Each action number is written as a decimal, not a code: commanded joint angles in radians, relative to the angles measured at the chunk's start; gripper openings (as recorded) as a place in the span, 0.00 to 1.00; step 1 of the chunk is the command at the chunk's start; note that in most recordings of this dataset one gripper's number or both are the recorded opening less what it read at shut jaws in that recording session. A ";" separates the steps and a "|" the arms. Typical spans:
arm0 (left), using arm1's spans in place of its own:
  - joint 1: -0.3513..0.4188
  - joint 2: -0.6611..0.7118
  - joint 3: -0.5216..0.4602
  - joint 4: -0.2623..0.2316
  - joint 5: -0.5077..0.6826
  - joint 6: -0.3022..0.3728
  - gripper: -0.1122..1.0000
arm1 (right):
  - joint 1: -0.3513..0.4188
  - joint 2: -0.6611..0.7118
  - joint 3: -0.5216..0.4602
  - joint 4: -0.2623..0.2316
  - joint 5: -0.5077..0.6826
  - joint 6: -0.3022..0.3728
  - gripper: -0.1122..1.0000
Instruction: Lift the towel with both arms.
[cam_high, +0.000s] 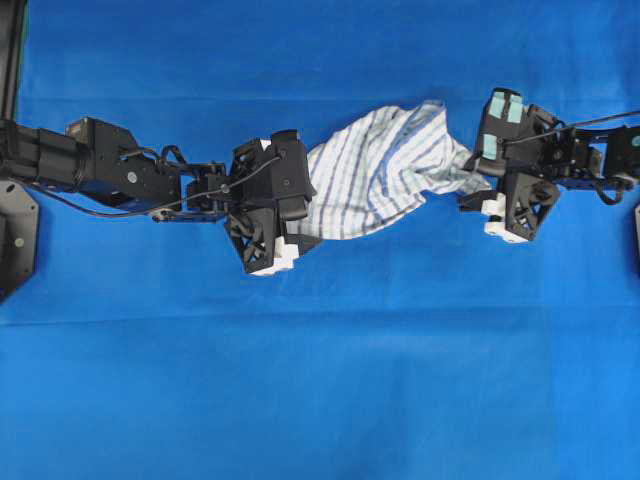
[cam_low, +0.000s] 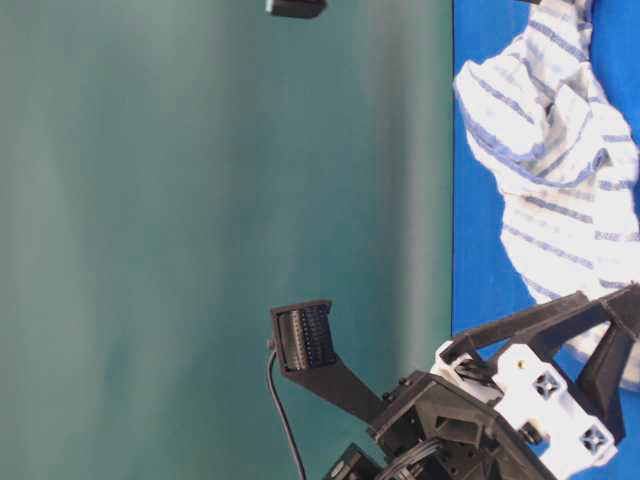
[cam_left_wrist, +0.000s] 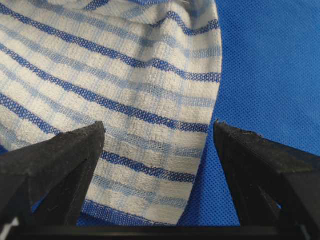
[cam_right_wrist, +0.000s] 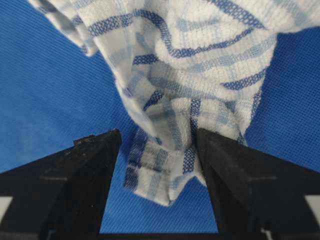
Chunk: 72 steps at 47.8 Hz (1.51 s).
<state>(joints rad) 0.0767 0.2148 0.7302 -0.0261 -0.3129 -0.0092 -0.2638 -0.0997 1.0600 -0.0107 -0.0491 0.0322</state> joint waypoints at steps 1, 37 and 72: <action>0.000 -0.012 -0.015 0.000 -0.002 0.000 0.92 | -0.006 0.005 -0.014 -0.002 -0.025 -0.002 0.68; 0.009 -0.114 -0.017 0.000 0.107 -0.002 0.11 | -0.011 -0.092 -0.044 0.002 0.066 -0.002 0.13; 0.028 -0.566 -0.149 -0.002 0.517 -0.002 0.11 | -0.011 -0.509 -0.374 -0.008 0.529 -0.008 0.13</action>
<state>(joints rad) 0.0982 -0.2976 0.6259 -0.0261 0.1764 -0.0123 -0.2730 -0.5844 0.7440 -0.0153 0.4495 0.0261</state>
